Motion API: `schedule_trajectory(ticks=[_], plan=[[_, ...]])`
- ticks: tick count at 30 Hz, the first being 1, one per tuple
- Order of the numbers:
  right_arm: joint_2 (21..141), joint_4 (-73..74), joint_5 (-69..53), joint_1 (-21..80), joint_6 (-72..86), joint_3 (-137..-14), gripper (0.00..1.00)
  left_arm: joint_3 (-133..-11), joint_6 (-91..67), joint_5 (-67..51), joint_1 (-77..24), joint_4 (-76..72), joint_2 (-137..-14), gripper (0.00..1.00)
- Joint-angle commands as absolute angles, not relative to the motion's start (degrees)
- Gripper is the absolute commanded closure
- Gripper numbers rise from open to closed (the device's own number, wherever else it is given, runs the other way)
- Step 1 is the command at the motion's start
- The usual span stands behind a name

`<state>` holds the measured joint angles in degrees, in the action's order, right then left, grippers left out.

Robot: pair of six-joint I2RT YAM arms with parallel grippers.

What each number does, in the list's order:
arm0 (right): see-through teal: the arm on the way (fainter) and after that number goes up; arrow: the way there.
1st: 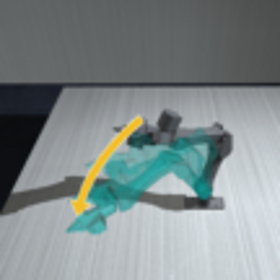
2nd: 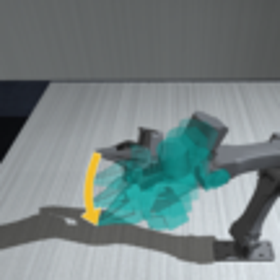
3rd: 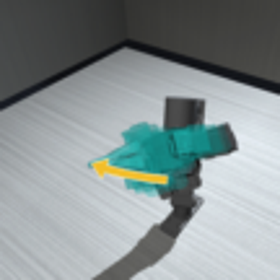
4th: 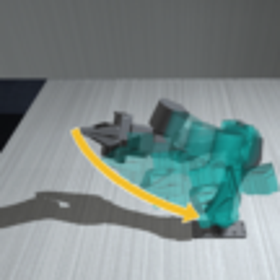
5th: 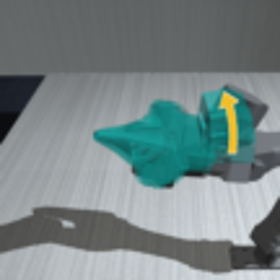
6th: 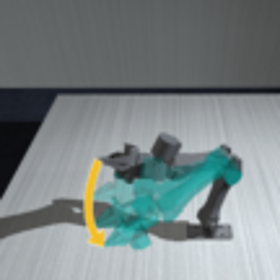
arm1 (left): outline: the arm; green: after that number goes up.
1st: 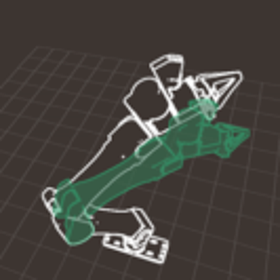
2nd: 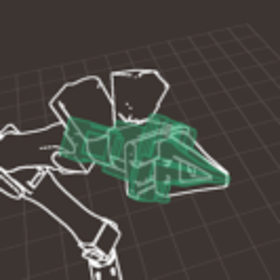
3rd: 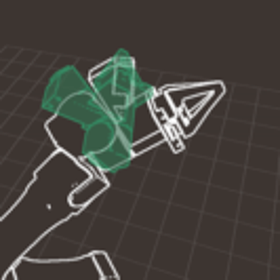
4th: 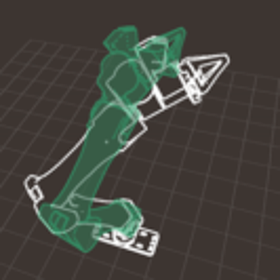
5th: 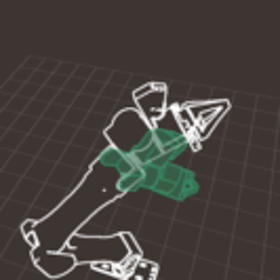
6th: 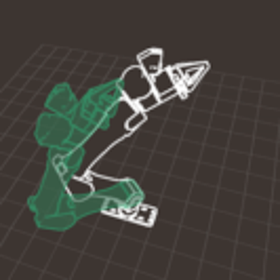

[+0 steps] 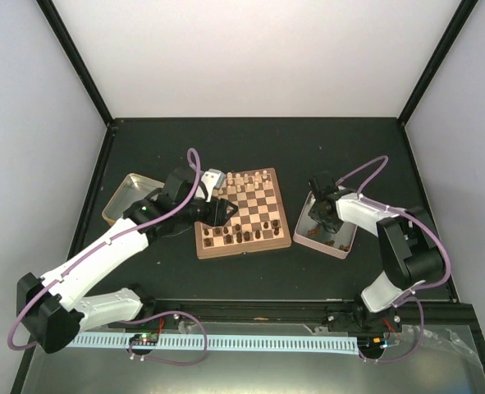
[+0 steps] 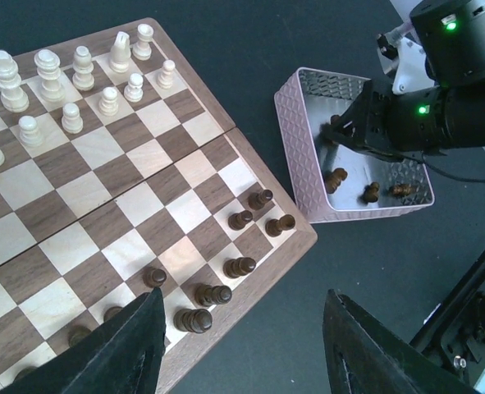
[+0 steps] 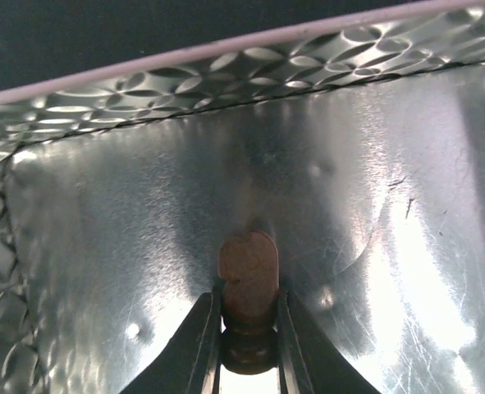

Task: Set up the chess pieces on the board
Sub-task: Pick up the chess piece from the storage box, then place the chess piece on the chessboard.

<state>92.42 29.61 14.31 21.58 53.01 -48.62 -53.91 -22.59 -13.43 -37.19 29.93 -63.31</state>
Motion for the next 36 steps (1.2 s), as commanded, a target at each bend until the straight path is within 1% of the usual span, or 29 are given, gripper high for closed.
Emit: schedule_trajectory(ticks=[1,4,5,9,12,16,19,22,24,27,29,34,36], plan=[[85.24,26.5,13.78,22.46,48.62,-46.31,0.97,-53.92,-23.15,-15.33,-36.67,28.81,-61.66,0.45],[77.41,20.76,9.5,23.98,41.31,-44.46,0.97,-53.95,-24.38,-17.98,-36.57,27.63,-61.27,0.42],[74.53,17.49,5.6,24.48,38.12,-43.56,0.97,-54.04,-24.86,-19.4,-36.59,27.04,-61.12,0.4],[63.87,1.93,-18.37,28.08,27.53,-38.1,0.97,-54.12,-27.63,-26.93,-36.17,23.68,-60.92,0.34],[59.16,-7.07,-29.77,30.94,25.67,-35.37,0.96,-54.4,-30.28,-32.84,-35.55,20.69,-60.62,0.3],[56.86,-11.04,-37.58,34.15,22.3,-35.07,0.96,-54.66,-33.94,-39.24,-35.03,16.65,-60.29,0.26],[57.18,-9.88,-41.87,36.86,19.16,-36.9,0.97,-54.59,-36.62,-42.7,-34.83,13.75,-60.12,0.24],[57.55,-8.32,-44.04,39.16,16.87,-38.81,0.97,-54.74,-37.28,-43.6,-34.85,13.03,-60.29,0.25],[57.8,-6.24,-43.44,40.47,15.04,-40.47,0.97,-54.91,-37.26,-43.1,-34.87,13.82,-60.54,0.3],[58.63,-2.89,-41.34,42.0,12.5,-42.64,0.97,-55.29,-37.35,-42.66,-34.89,15.38,-60.96,0.42],[59.41,-0.43,-39.68,42.76,10.8,-44.16,0.97,-55.8,-37.0,-42.26,-34.82,16.98,-61.37,0.47],[61.87,5.6,-30.83,45.96,6.04,-47.95,0.97,-56.77,-36.46,-41.37,-34.82,20.34,-62.75,0.62],[63.0,7.71,-26.44,47.48,4.57,-49.39,0.97,-56.69,-36.6,-41.51,-34.83,20.61,-63.26,0.66]])
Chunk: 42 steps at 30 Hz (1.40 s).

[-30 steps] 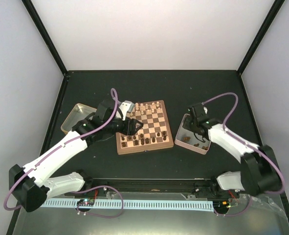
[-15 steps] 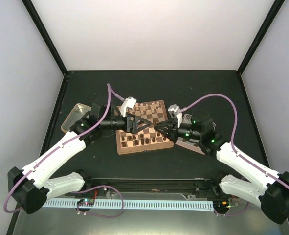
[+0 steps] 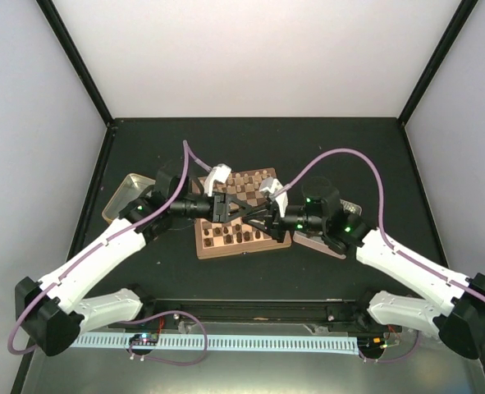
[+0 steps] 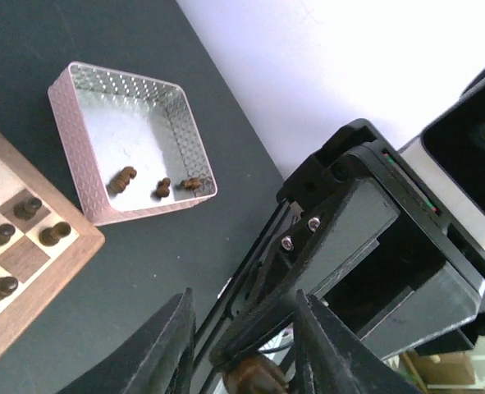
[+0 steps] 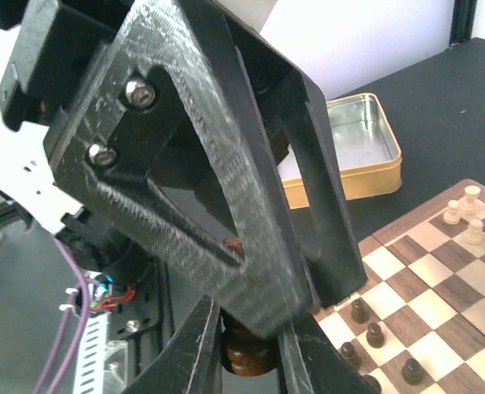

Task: Set up the chess pieces on the board
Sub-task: Place the chess piece on the chessboard.

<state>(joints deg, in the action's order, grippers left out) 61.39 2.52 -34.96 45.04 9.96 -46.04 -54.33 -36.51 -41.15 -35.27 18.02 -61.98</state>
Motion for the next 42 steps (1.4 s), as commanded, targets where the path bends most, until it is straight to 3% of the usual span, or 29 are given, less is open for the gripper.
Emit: schedule_trajectory(ticks=[1,7,9,12,14,22,28,30,35,37,42], plan=[[63.52,8.75,-24.49,48.14,3.89,-50.13,0.98,-56.69,-36.57,-41.51,-34.81,20.76,-63.51,0.68],[65.69,11.01,-15.55,50.78,1.89,-52.89,0.98,-56.82,-36.14,-42.01,-34.76,22.54,-65.93,0.89],[66.33,11.62,-13.35,51.18,1.45,-53.56,0.98,-56.86,-35.76,-42.0,-34.78,22.85,-66.21,0.88],[66.99,12.05,-11.04,51.74,0.72,-54.0,0.98,-56.87,-35.21,-41.82,-34.7,23.51,-66.59,0.73],[67.47,12.26,-9.69,52.13,0.33,-54.37,0.98,-56.99,-35.0,-42.26,-34.71,23.71,-66.98,0.72],[69.46,13.02,-5.85,52.8,-1.06,-55.54,0.98,-57.22,-34.17,-43.34,-34.67,24.89,-68.51,0.93],[70.42,13.16,-4.38,52.9,-0.76,-55.9,0.97,-56.85,-34.45,-44.43,-34.72,24.13,-68.55,0.98],[70.53,13.39,-3.97,52.91,0.31,-55.97,0.89,-56.42,-34.45,-44.08,-34.67,23.36,-68.17,0.98],[67.03,13.03,-3.2,52.83,5.62,-52.65,0.51,-54.83,-32.55,-35.07,-34.72,23.85,-66.07,0.98],[64.2,11.65,-2.69,52.76,8.43,-49.56,0.41,-54.32,-31.05,-28.42,-34.71,25.92,-65.37,0.98],[57.26,8.07,0.86,52.64,17.99,-42.27,0.35,-51.61,-28.56,-10.3,-36.07,32.46,-63.54,0.98]])
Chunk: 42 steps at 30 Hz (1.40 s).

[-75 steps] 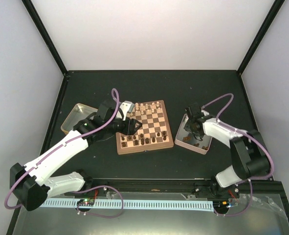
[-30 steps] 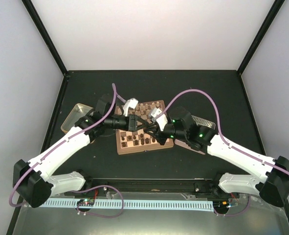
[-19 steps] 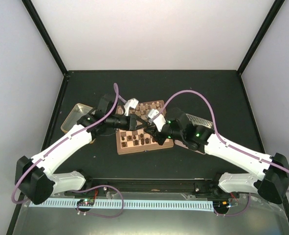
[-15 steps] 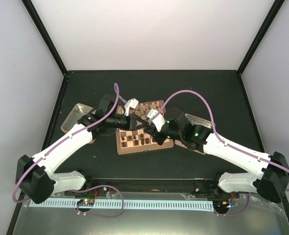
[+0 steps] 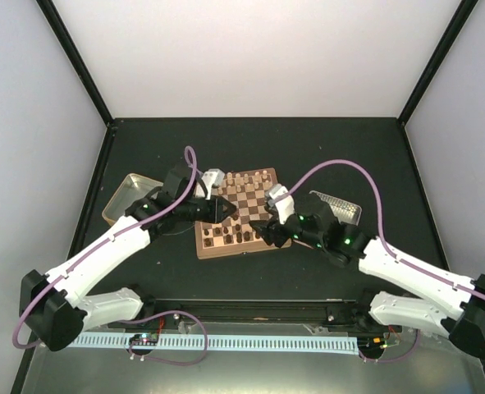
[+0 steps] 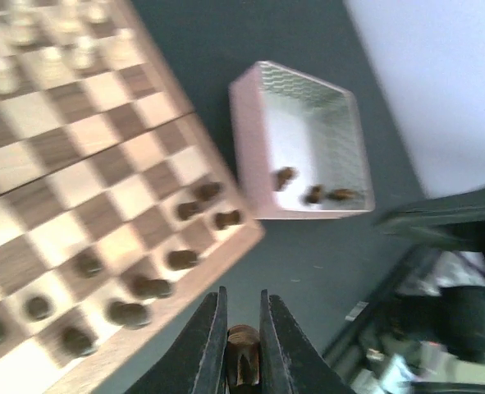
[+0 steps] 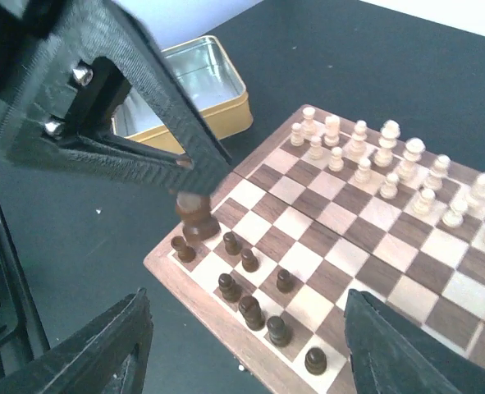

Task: Set up the chess pieces on the board
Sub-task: Place the chess piece on the chessboard.

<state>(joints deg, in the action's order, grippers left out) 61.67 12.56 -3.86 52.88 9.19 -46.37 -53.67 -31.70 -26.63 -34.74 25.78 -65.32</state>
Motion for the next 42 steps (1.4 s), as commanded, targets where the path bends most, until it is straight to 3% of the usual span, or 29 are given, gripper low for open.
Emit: schedule_trajectory(ticks=[1,8,29,42], plan=[[56.32,7.44,2.14,52.65,20.07,-41.15,0.35,-50.84,-28.53,-7.23,-36.81,33.78,-63.15,0.98],[53.44,3.66,8.19,52.55,28.74,-35.72,0.35,-43.08,-31.19,7.36,-41.85,34.37,-62.79,0.98],[54.4,4.78,12.4,51.7,31.34,-35.05,0.33,-38.07,-29.66,6.82,-43.67,20.94,-72.19,0.98],[54.57,5.25,12.42,51.53,31.03,-35.24,0.32,-36.91,-30.41,9.01,-44.55,20.09,-74.88,0.9]])
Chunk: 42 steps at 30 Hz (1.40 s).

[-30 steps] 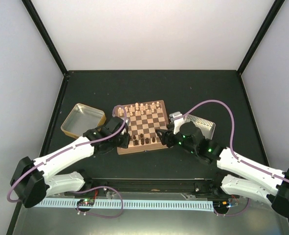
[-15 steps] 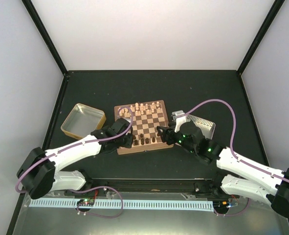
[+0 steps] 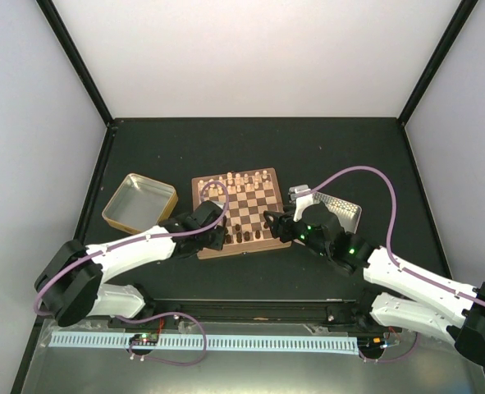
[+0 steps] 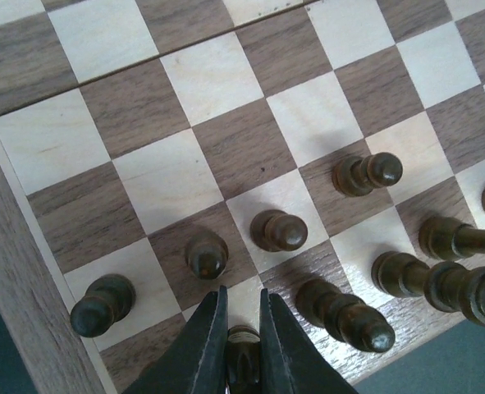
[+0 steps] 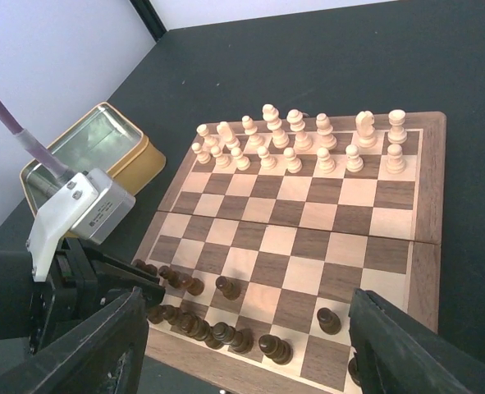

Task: Set up the chess pieces on the board
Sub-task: Place the chess piece on the chessboard, then adjust the storage box at the center of the board.

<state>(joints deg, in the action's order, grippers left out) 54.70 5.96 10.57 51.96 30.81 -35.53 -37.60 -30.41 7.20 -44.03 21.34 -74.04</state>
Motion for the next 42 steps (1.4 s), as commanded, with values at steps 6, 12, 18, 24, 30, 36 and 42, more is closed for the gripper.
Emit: schedule_trajectory(ticks=[6,12,18,24,30,36,42], plan=[[54.58,5.42,12.3,51.48,31.16,-35.38,0.32,-37.23,-30.34,9.23,-45.15,20.7,-74.65,0.8],[53.07,6.24,12.28,51.38,31.76,-35.85,0.32,-38.92,-30.37,9.53,-45.62,23.22,-72.33,0.72],[50.63,8.32,14.04,51.17,33.66,-36.42,0.32,-41.34,-30.32,9.9,-45.64,26.93,-68.26,0.66],[50.81,20.69,15.8,48.07,39.7,-39.99,0.33,-43.65,-30.15,11.27,-45.67,29.79,-61.5,0.56],[54.06,35.85,9.21,40.32,37.75,-41.37,0.32,-44.49,-27.99,10.29,-45.56,30.68,-52.78,0.44],[57.32,40.22,6.64,37.97,32.81,-38.17,0.27,-42.46,-24.19,5.99,-45.44,26.76,-44.66,0.35],[66.75,37.08,1.96,35.87,30.15,-38.22,0.26,-43.5,-21.75,3.63,-45.45,26.22,-44.54,0.34]])
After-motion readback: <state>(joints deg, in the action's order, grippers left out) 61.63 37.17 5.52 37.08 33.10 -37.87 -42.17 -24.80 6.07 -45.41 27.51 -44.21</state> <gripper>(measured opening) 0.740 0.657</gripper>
